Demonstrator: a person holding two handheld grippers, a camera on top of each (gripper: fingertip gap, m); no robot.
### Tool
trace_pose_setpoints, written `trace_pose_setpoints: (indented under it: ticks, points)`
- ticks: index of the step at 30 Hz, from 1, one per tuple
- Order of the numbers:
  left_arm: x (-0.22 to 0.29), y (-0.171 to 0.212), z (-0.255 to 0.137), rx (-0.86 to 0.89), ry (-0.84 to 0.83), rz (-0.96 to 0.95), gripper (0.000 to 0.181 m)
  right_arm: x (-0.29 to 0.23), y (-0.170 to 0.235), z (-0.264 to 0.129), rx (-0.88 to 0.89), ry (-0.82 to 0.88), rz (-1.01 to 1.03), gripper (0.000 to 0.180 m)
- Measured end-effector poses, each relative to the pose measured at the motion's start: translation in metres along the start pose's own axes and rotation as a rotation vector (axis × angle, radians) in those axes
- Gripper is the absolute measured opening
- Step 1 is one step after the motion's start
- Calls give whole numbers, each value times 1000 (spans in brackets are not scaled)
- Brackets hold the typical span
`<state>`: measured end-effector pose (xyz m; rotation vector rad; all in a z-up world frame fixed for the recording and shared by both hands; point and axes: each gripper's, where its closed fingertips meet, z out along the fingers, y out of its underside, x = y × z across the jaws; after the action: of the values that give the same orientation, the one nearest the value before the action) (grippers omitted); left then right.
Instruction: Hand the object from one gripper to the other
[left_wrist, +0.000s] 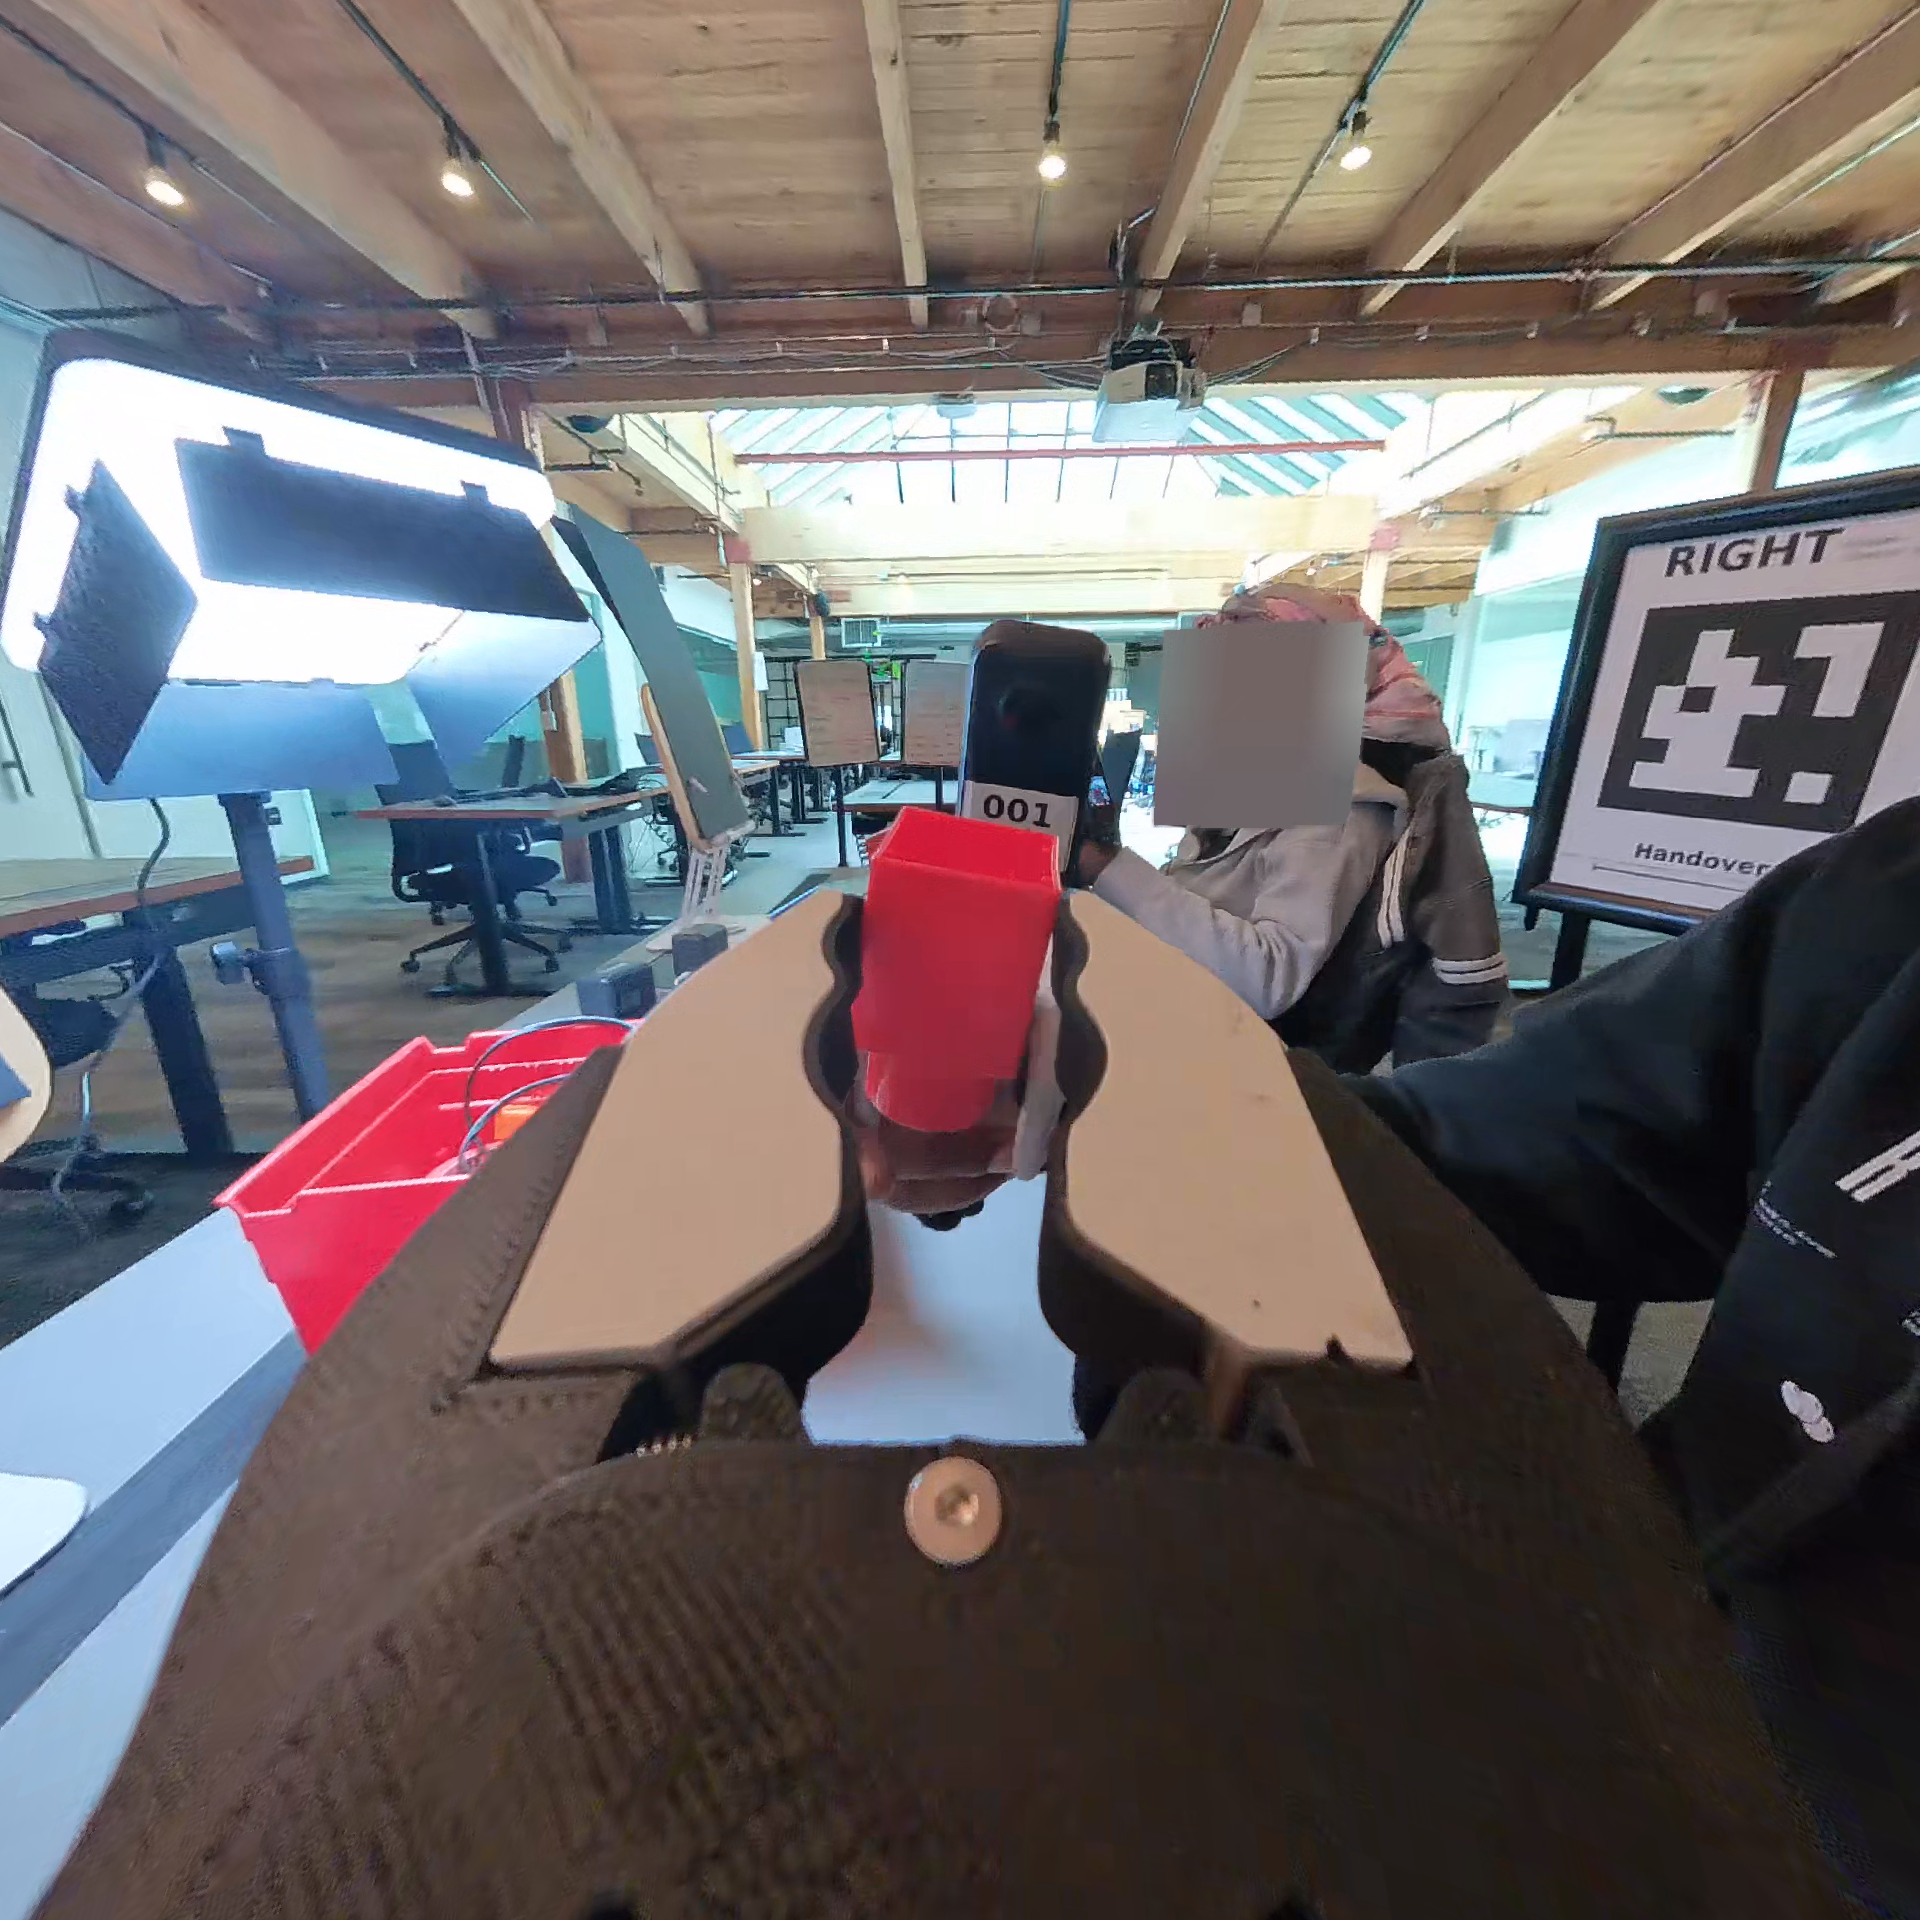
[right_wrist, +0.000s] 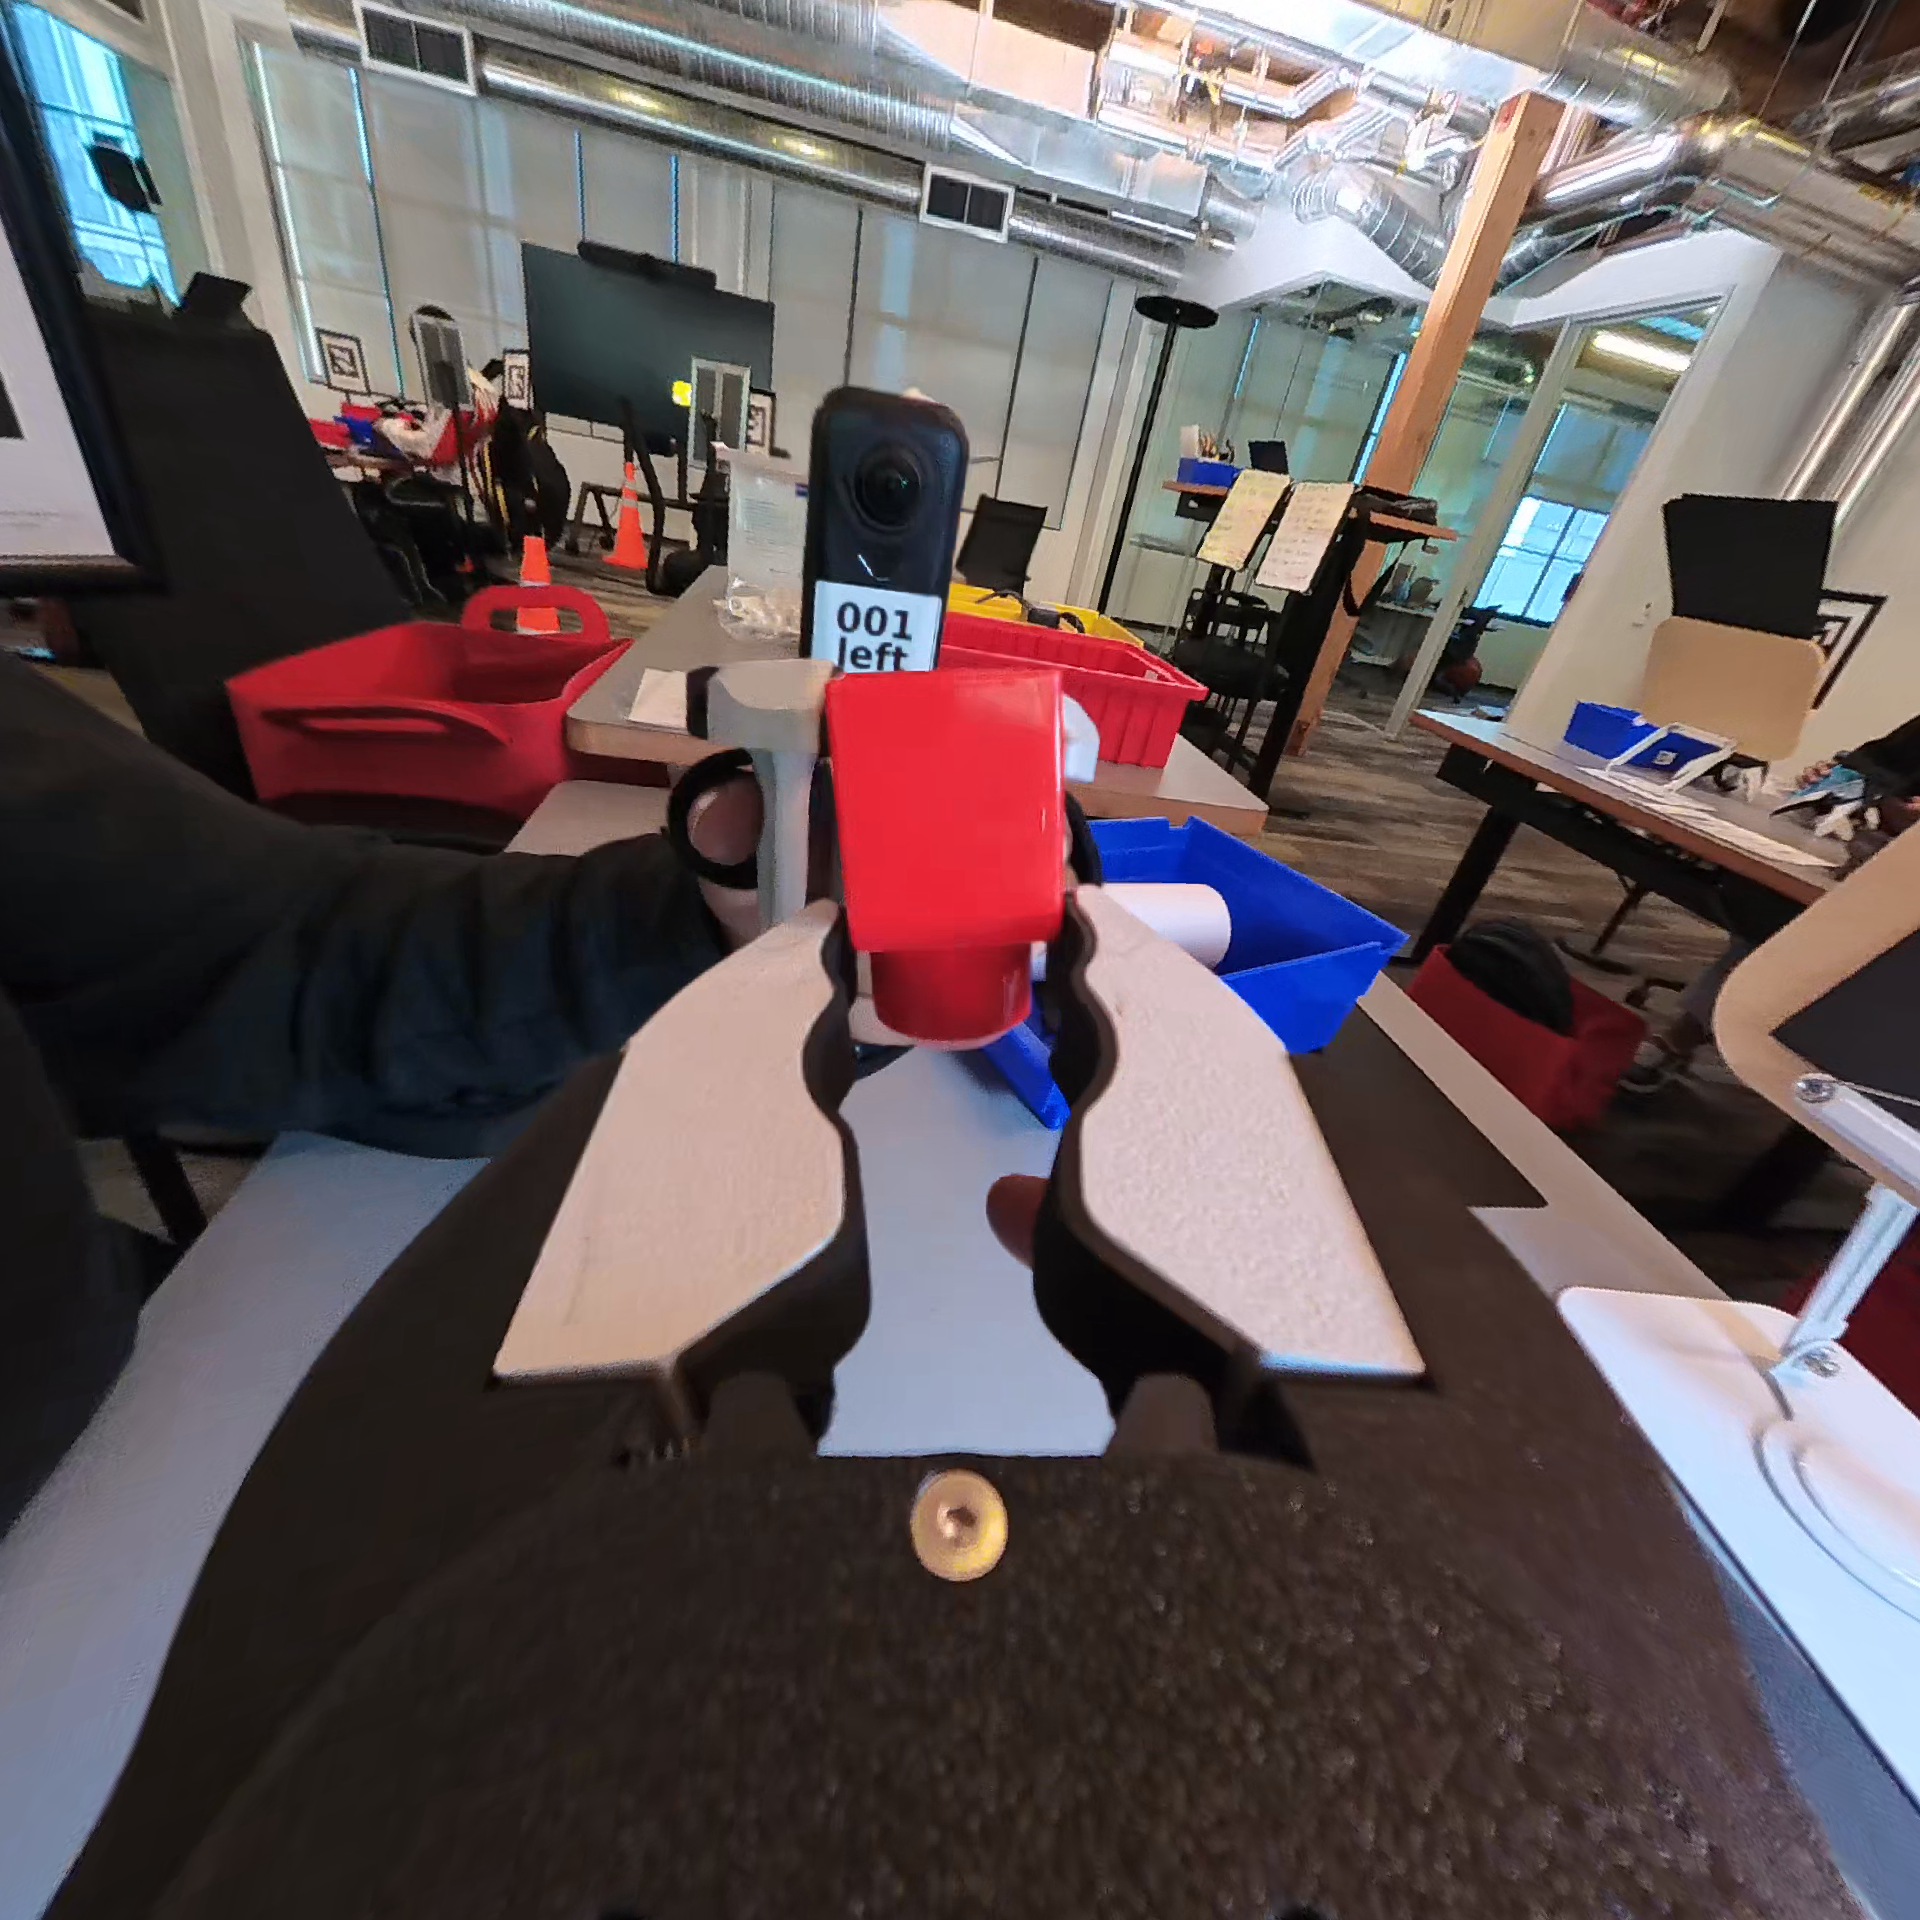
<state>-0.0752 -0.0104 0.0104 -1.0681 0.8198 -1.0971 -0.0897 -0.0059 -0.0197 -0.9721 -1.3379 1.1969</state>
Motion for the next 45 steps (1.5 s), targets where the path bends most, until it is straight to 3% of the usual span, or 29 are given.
trace_pose_setpoints:
  ticks: [2,5,9,13,15,21,23,28,31,37,40,45]
  points:
    - [-3,6,-3,-40,5,-3,35,2,6,-2,-71,6,-1,35]
    - [-14,25,-9,-233,-73,113,33,11,23,-13,-238,56,-79,35]
    - [-27,56,-16,-555,-212,366,51,13,62,-24,-512,66,-168,35]
    - [-18,81,-11,-696,-176,430,51,4,86,-20,-650,36,-227,35]
    - [-12,82,-9,-685,-140,442,36,4,82,-21,-638,37,-230,35]
    - [-11,67,-6,-617,-162,420,38,1,58,-25,-537,29,-221,35]
    - [-18,73,-10,-678,-202,426,53,0,60,-26,-549,24,-231,35]
    - [-18,88,-12,-716,-162,419,38,6,75,-25,-635,62,-256,35]
    - [-17,74,-8,-597,-152,361,37,6,54,-21,-488,53,-206,35]
    - [-8,14,1,-159,-121,157,37,7,-7,-20,-54,20,-28,46]
    - [-5,14,5,-106,-83,121,37,4,-12,-16,18,-18,38,41]
    - [-5,24,3,-117,-50,127,37,0,-3,-16,-47,-38,17,35]
